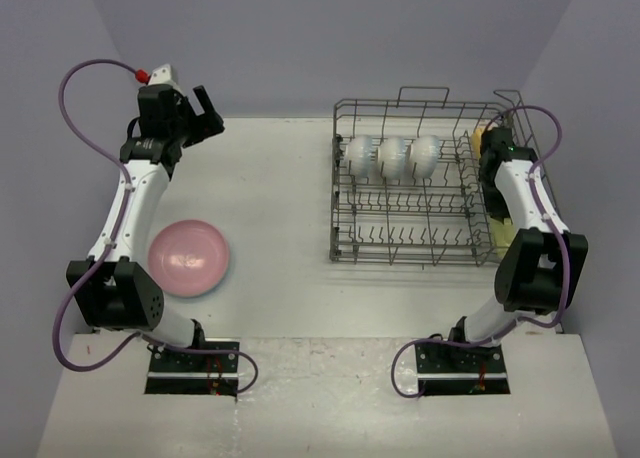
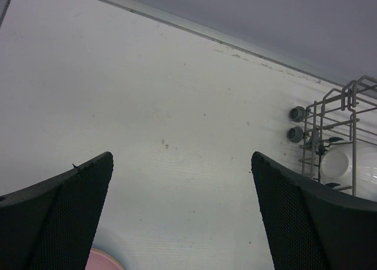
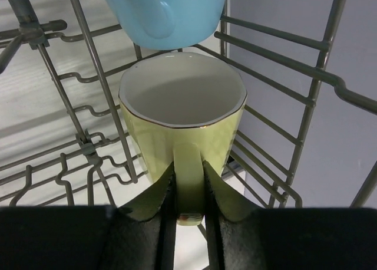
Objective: Load the mixed dishes into the dish rack
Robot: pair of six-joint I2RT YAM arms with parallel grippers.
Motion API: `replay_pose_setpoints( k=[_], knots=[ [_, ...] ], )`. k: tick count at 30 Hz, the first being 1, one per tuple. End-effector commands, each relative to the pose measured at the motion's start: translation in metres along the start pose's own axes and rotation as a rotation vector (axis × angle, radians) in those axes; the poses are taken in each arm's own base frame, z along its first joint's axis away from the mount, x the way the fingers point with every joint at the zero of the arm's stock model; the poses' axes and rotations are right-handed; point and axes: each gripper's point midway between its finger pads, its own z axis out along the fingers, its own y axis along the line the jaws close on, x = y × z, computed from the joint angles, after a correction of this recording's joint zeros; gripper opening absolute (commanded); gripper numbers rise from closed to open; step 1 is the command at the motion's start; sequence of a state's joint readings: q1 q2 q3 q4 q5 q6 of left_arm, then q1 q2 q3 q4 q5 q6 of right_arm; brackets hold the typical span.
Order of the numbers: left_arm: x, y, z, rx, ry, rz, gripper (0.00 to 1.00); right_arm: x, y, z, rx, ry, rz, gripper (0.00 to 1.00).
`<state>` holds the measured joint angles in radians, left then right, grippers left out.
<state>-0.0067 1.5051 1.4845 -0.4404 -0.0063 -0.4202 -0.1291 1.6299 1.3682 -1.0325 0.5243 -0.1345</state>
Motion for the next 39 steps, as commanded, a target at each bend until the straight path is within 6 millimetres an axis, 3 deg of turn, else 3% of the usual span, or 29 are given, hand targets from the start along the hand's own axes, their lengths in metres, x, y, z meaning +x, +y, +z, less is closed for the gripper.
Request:
replay_pose_setpoints(
  k=[1,6,8,14,15,17,19,27,31,33,36,39],
  knots=[
    [0.006,0.007,-0.006,-0.036,0.027,-0.056,1.0,-0.018,-0.019,-0.004,0.078,-0.082,0.035,0.3],
    [0.047,0.024,-0.014,-0.122,0.151,-0.122,1.0,-0.019,-0.011,0.0,0.048,-0.102,0.065,0.49],
    [0.055,0.033,-0.025,-0.17,0.155,-0.151,1.0,-0.018,-0.012,-0.004,0.05,-0.104,0.081,0.57],
    [0.094,0.078,-0.076,-0.394,0.221,-0.162,1.0,-0.03,-0.02,-0.034,0.009,-0.238,0.187,0.73],
    [0.094,0.082,-0.087,-0.415,0.207,-0.166,1.0,-0.03,-0.021,-0.037,0.002,-0.251,0.195,0.81],
    [0.1,0.093,-0.099,-0.479,0.203,-0.18,1.0,-0.033,-0.022,-0.048,-0.01,-0.298,0.204,0.83],
    [0.102,0.099,-0.112,-0.508,0.192,-0.184,1.0,-0.034,-0.022,-0.053,-0.022,-0.325,0.207,0.97],
    [0.112,0.13,-0.143,-0.643,0.186,-0.231,1.0,-0.048,-0.018,-0.084,-0.075,-0.455,0.227,0.99],
    [0.117,0.173,-0.158,-0.798,0.168,-0.277,1.0,-0.062,0.002,-0.115,-0.132,-0.587,0.204,0.99],
    [0.132,0.204,-0.165,-0.885,0.194,-0.356,1.0,-0.072,0.017,-0.14,-0.182,-0.68,0.183,0.99],
    [0.152,0.219,-0.156,-0.873,0.211,-0.447,1.0,-0.08,0.031,-0.163,-0.294,-0.778,0.209,0.99],
    [0.168,0.223,-0.15,-0.88,0.212,-0.503,1.0,-0.083,0.03,-0.177,-0.327,-0.852,0.234,0.99]
  ],
)
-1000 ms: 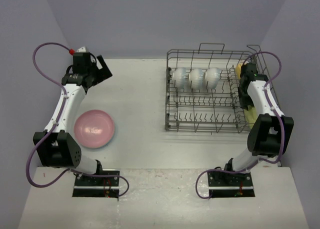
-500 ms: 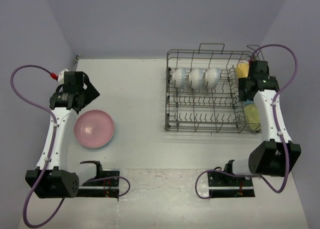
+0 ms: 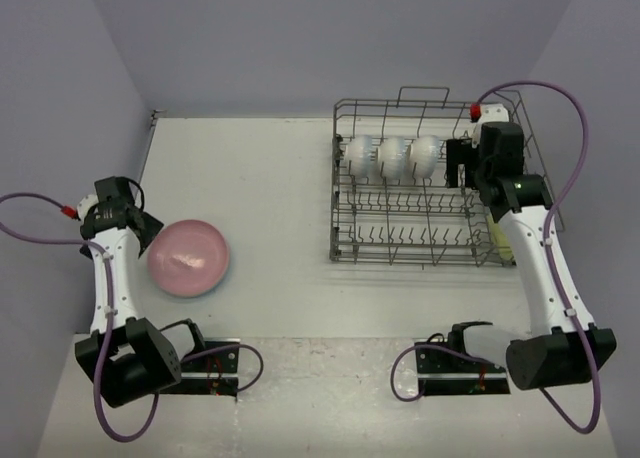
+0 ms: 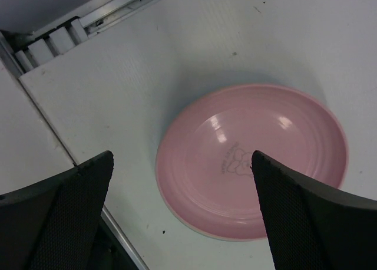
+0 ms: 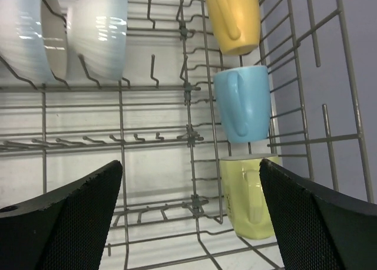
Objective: Load the mixed dishes into the dish rack
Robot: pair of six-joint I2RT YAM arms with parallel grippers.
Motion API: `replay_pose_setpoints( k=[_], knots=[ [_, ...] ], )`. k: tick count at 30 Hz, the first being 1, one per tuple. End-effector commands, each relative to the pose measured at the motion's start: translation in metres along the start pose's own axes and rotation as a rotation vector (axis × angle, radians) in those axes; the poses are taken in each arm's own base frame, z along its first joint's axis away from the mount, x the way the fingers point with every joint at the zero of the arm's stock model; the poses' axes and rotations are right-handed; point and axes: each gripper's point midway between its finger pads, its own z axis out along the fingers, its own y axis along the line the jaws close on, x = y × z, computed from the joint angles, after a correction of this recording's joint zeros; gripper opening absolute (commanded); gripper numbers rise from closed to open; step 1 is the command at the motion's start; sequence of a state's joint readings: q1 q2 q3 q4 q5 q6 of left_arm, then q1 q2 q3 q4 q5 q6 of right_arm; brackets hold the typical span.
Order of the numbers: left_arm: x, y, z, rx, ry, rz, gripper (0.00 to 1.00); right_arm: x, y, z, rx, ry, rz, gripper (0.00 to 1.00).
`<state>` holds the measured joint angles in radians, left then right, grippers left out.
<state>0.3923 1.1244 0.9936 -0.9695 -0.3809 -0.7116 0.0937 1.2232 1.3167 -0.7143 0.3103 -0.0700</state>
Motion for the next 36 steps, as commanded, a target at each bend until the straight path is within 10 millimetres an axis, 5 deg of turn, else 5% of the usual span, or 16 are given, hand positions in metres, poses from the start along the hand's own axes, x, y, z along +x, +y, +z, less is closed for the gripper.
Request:
replay_pose_setpoints(
  k=[1,5,13,18,29,36],
  knots=[
    [0.01,-0.008,0.014,0.044,0.006,-0.088,1.0,-0.03,0.004,-0.014,-0.048,-0.155,0.086,0.99],
    [0.034,-0.024,0.031,0.132,0.064,-0.101,1.0,-0.036,0.006,-0.026,-0.08,-0.2,0.095,0.99],
    [0.079,-0.011,0.061,0.115,0.129,-0.089,1.0,-0.045,0.007,-0.044,-0.117,-0.257,0.1,0.99],
    [0.092,-0.02,0.068,0.175,0.159,-0.06,1.0,-0.047,0.008,-0.052,-0.135,-0.291,0.106,0.99],
    [0.143,-0.081,0.049,0.371,0.217,0.158,0.98,-0.047,0.011,-0.057,-0.155,-0.302,0.113,0.99],
    [0.149,-0.106,0.037,0.431,0.203,0.22,0.98,-0.043,0.013,-0.054,-0.164,-0.292,0.113,0.99]
  ],
)
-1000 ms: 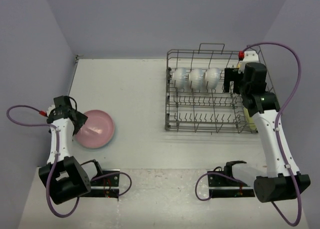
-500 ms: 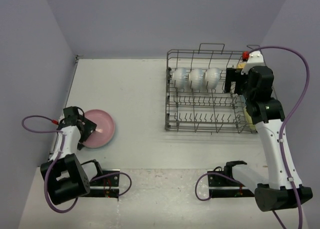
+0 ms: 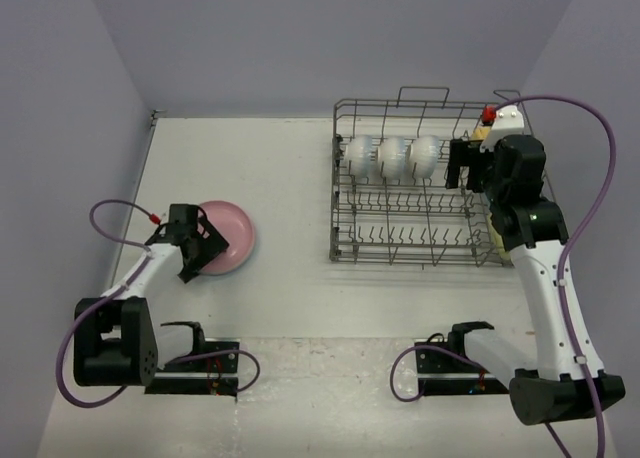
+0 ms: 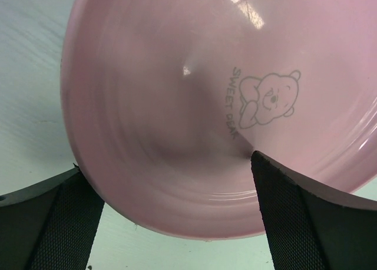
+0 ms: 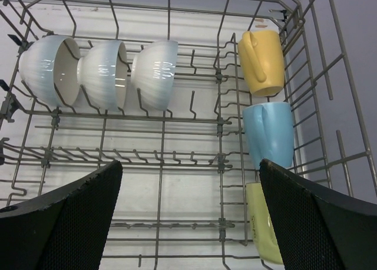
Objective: Load the mixed dishes into the dish rack
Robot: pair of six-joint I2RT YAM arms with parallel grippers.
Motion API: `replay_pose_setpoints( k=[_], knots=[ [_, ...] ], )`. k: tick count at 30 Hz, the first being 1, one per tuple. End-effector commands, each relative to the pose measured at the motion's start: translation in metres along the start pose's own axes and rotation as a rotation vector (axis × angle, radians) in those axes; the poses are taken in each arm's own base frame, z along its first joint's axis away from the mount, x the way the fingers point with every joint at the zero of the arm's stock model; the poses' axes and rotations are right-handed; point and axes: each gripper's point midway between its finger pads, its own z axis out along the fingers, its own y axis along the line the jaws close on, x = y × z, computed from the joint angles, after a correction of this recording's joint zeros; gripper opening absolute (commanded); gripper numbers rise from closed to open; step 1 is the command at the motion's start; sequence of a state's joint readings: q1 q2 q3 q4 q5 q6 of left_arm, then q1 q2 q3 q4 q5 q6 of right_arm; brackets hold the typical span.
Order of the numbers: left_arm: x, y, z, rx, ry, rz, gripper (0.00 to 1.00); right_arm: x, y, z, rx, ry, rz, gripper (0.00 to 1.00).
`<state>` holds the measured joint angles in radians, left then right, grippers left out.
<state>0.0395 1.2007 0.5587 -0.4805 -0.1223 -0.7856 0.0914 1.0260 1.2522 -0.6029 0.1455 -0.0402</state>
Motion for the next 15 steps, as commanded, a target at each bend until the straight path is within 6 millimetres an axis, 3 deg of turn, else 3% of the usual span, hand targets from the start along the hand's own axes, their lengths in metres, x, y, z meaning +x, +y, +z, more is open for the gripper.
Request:
replay_pose_setpoints(
  k=[1,4,8,10,12,13,15],
  knots=[
    [-0.005,-0.037,-0.004,0.11,-0.027,0.034,0.98,-0.01,0.004,-0.001,-0.02,-0.047,0.024,0.99],
    [-0.01,-0.063,-0.013,0.173,-0.049,0.092,0.99,-0.009,0.011,0.0,-0.051,-0.038,0.018,0.99],
    [-0.016,-0.067,-0.029,0.17,-0.046,0.124,1.0,-0.009,0.034,0.0,-0.131,-0.028,-0.006,0.99],
    [-0.023,-0.059,-0.037,0.122,-0.069,0.138,1.0,-0.008,0.054,-0.002,-0.186,-0.019,-0.025,0.99],
    [-0.027,-0.038,-0.053,0.022,-0.075,0.146,1.0,-0.008,0.076,-0.005,-0.242,-0.019,-0.049,0.99],
    [-0.043,-0.036,-0.065,-0.006,-0.138,0.129,1.0,-0.008,0.084,-0.006,-0.265,-0.018,-0.051,0.99],
    [-0.054,-0.028,-0.081,-0.046,-0.182,0.114,1.0,-0.01,0.105,-0.014,-0.345,-0.032,-0.066,0.99]
  ],
)
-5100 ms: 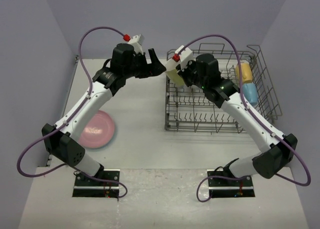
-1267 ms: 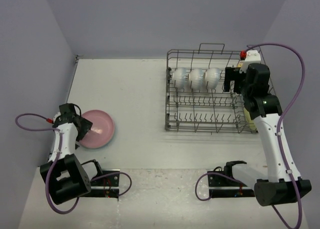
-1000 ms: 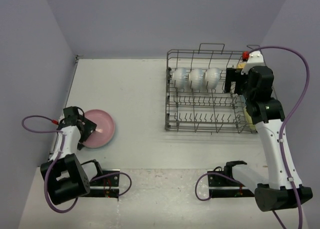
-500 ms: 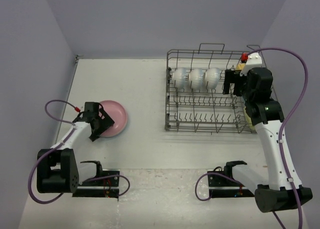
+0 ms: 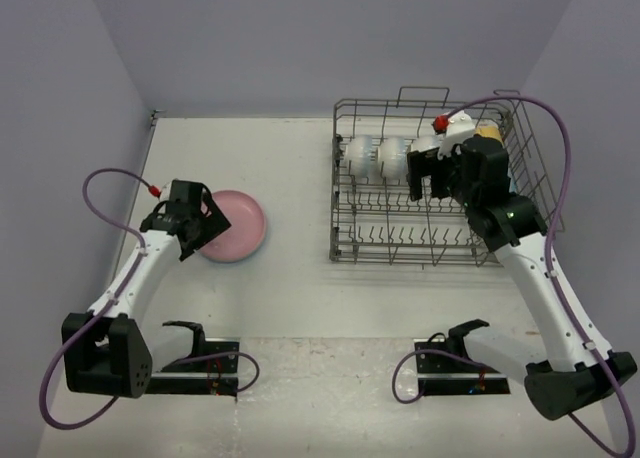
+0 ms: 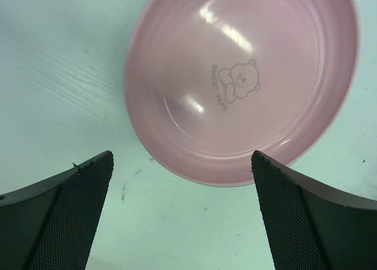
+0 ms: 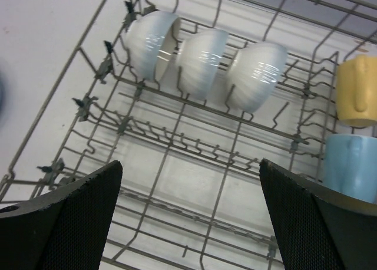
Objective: Load the mixed dishes into the dish rack
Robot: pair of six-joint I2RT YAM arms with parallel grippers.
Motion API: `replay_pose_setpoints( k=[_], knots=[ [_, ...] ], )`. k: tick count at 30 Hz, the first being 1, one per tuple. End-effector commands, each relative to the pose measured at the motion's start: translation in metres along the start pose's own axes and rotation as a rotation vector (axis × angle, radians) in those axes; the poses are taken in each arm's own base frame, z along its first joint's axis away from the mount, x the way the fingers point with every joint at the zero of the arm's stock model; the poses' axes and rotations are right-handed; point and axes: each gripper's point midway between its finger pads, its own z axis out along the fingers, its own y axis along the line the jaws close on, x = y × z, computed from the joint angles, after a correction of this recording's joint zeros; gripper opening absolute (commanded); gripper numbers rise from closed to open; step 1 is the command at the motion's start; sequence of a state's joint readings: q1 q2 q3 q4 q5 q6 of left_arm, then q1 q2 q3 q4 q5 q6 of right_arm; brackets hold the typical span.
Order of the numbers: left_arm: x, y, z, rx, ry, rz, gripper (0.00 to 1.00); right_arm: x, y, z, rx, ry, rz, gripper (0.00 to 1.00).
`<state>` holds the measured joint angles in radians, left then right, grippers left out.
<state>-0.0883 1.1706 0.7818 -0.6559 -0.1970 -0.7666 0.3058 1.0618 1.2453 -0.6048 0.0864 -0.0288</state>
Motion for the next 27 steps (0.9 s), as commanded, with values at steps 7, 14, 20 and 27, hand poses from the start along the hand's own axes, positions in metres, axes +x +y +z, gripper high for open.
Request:
replay_pose_setpoints(
  k=[7,14,20,27],
  knots=[
    [-0.049,0.024,-0.015,-0.131,-0.115,-0.019,0.99,-0.03,0.052,-0.004,-0.174,-0.079,0.024,0.99],
    [-0.051,0.02,0.019,-0.104,-0.085,-0.034,0.78,-0.039,0.083,0.011,-0.243,-0.054,0.022,0.99],
    [-0.047,0.021,0.031,-0.122,-0.065,-0.039,0.57,-0.031,0.092,0.024,-0.246,0.001,0.01,0.99],
    [-0.033,0.037,0.041,-0.195,-0.029,-0.041,0.52,-0.023,0.077,0.028,-0.162,0.024,0.003,0.99]
  ],
)
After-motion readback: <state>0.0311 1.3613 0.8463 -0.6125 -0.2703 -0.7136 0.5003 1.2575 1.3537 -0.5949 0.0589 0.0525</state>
